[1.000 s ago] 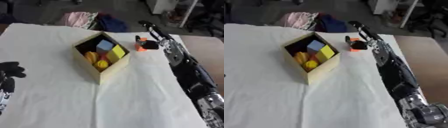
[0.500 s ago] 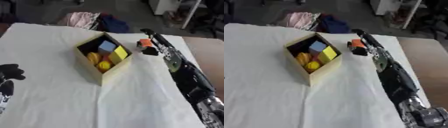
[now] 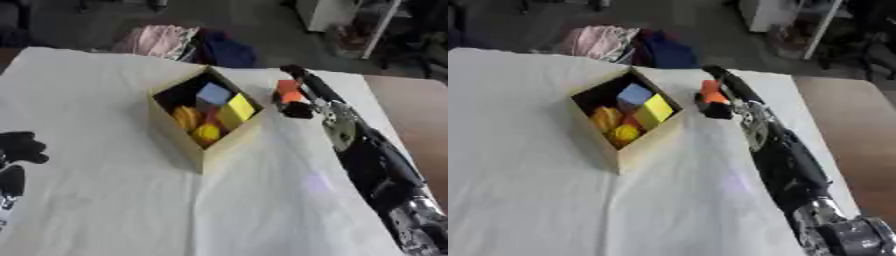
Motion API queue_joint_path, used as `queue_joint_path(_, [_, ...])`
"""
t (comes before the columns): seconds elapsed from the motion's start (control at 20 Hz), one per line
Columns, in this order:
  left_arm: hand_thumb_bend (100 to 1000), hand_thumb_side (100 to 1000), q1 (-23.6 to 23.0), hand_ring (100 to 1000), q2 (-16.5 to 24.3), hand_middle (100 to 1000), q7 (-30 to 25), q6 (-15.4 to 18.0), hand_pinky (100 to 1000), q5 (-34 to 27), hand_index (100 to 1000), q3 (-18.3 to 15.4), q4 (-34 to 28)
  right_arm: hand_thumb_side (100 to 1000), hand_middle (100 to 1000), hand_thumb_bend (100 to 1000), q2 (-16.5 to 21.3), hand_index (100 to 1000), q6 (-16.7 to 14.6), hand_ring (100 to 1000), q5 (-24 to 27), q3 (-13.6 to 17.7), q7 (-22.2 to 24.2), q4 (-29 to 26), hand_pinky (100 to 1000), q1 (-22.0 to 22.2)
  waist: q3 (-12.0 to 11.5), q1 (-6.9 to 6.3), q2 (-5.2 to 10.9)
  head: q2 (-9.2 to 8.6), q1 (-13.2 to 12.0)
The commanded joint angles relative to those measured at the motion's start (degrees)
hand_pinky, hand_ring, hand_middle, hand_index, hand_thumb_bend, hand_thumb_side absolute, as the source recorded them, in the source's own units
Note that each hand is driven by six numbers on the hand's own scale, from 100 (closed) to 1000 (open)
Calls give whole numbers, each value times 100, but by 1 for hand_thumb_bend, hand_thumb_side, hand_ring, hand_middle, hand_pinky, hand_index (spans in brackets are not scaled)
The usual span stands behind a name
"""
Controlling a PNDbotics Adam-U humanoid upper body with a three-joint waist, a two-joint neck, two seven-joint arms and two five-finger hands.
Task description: Pick up objects on the table and place them in the box.
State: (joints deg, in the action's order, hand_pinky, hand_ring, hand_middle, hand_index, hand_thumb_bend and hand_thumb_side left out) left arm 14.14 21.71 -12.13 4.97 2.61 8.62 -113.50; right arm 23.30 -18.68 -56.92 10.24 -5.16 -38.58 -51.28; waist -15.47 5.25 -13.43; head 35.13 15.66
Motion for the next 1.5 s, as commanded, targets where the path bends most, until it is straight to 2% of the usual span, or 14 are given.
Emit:
queue_joint_path(0.05, [100,536,55,685,121,675,-15,6,824,15,833,-8,-109,352,983,100,137,1000,122,986,-239,53,-280,-63,943,-70,5,55,-4,-104,23])
queue_joint_path(0.35, [100,537,49,685,121,676,-17,5,825,31,833,-10,-109,430,981,100,178,1000,367,982,-348,60,-318,198,937,-32,11,68,-27,-169,26])
queue_joint_path(0.6, [100,539,53,685,116,676,-20,7,825,36,833,-7,-109,526,968,100,172,985,436,962,-156,27,-33,438,912,-17,7,78,-42,-187,26])
queue_joint_path(0.85, [100,538,56,686,116,676,-22,9,826,36,832,-8,-109,481,944,100,165,956,452,924,-100,-5,215,477,868,-16,-10,84,-47,-203,37])
queue_joint_path(1.0, [100,540,55,686,111,677,-27,7,826,32,832,-5,-109,291,835,100,144,882,464,786,-108,1,232,440,717,-12,-16,86,-44,-199,38])
queue_joint_path(1.05, [100,539,55,686,109,677,-28,6,827,30,832,-4,-109,178,775,100,137,838,472,711,-119,8,201,417,628,-9,-19,87,-43,-197,40])
queue_joint_path(1.1, [100,539,56,686,108,677,-29,7,827,28,832,-5,-109,164,712,100,130,783,483,625,-129,17,149,391,533,-5,-22,87,-43,-196,41])
queue_joint_path(1.15, [100,539,56,686,107,677,-29,7,827,26,832,-7,-109,164,712,100,123,783,490,625,-137,24,90,369,533,-1,-23,87,-42,-196,41])
queue_joint_path(1.2, [100,539,55,686,106,677,-27,6,827,25,832,-9,-109,149,600,100,119,684,492,523,-141,36,4,338,405,0,-24,87,-40,-197,40])
queue_joint_path(1.3, [100,540,53,686,104,677,-26,5,827,20,832,-10,-109,134,504,100,109,580,486,457,-131,61,-220,278,310,6,-22,85,-38,-196,39])
queue_joint_path(1.35, [100,540,52,686,102,677,-26,4,827,19,832,-10,-109,133,495,100,106,569,477,451,-114,69,-342,252,300,11,-20,84,-37,-194,37])
queue_joint_path(1.4, [100,540,49,687,102,677,-26,3,827,18,832,-11,-109,118,425,100,106,494,466,407,-91,80,-475,220,239,9,-17,82,-35,-191,37])
queue_joint_path(1.5, [100,539,49,687,101,677,-26,3,828,15,832,-12,-109,103,368,100,103,439,442,377,-32,95,-741,166,195,7,-12,78,-32,-187,37])
